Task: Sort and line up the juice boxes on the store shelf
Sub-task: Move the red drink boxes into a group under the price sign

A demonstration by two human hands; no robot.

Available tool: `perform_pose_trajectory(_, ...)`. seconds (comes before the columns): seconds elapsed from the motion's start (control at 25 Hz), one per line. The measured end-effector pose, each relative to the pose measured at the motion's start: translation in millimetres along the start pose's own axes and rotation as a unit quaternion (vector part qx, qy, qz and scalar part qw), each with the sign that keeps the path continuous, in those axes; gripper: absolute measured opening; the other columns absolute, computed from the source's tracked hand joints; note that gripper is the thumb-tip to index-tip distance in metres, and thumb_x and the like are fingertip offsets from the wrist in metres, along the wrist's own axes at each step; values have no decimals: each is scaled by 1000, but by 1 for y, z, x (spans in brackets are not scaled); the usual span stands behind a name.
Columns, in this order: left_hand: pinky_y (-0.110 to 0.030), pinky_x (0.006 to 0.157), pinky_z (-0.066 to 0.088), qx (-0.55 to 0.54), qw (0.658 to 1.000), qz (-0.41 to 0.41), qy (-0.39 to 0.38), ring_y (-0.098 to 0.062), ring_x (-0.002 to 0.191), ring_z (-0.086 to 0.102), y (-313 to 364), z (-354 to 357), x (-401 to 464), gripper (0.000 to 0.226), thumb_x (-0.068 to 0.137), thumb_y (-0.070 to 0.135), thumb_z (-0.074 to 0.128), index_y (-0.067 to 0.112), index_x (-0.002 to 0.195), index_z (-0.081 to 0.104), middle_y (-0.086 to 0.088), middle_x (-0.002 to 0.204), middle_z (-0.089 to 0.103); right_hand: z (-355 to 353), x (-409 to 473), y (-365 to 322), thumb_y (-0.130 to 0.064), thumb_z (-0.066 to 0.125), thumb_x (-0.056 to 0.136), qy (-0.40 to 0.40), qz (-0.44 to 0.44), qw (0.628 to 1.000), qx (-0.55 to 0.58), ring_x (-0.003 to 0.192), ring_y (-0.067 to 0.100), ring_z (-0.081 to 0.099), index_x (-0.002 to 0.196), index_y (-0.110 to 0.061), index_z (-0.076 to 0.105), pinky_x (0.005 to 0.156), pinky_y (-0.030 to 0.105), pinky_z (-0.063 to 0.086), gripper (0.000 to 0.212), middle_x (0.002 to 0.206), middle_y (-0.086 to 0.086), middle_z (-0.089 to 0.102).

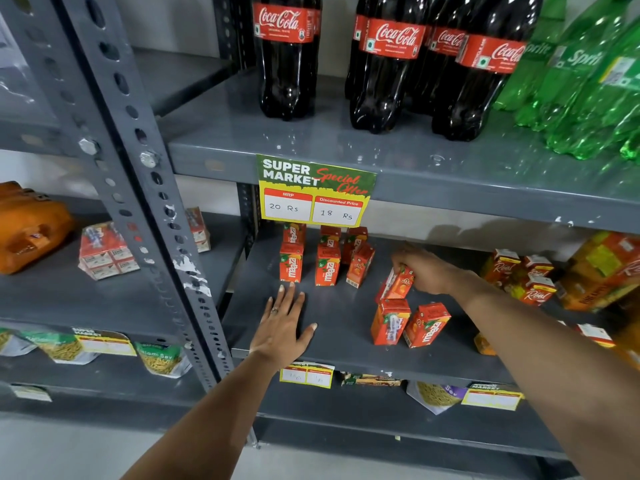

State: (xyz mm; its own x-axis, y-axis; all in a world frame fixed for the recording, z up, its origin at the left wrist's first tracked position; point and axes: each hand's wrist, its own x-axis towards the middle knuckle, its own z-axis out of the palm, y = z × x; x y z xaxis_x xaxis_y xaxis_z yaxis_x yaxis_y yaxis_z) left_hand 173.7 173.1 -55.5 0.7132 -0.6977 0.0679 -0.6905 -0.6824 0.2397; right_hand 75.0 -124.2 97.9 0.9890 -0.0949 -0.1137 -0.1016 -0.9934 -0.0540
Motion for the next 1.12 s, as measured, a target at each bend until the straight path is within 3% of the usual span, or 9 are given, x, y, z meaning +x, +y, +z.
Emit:
perform_pose_trajectory(0.24,-37,117,-13,0,1000,1,1,-18,145,-23,0,1,0,77,92,63,21,20,153,1,-2,160,-17,-5,-6,-6,-4,72,80,-11,-1,999,49,90,21,55,84,-20,57,80,34,50,22,96,0,55)
perform_pose_trajectory(0.48,-39,119,-10,1,1000,1,-2,-18,145,-22,0,0,0,78,93,63,22,19,153,1,-2,160,-18,-24,-1,-20,-6,67,85,-52,-13,997,63,99,21,62,106,-13,69,89,31,49,22,108,5,68)
perform_pose_trajectory(0.8,-38,119,-9,-16,1000,3,2,-17,146,-17,1,-3,-2,78,94,61,26,17,153,3,-3,161,-13,-30,13,-46,-6,68,87,-105,-6,993,46,113,22,56,128,-19,59,88,27,47,44,130,5,58)
perform_pose_trajectory(1.12,-37,118,-11,-15,1000,8,2,-18,148,-12,3,-7,-3,77,95,59,27,13,153,6,-5,162,-6,-21,24,-67,-16,76,81,-120,-1,993,15,118,23,55,127,-23,58,87,29,45,50,130,2,59)
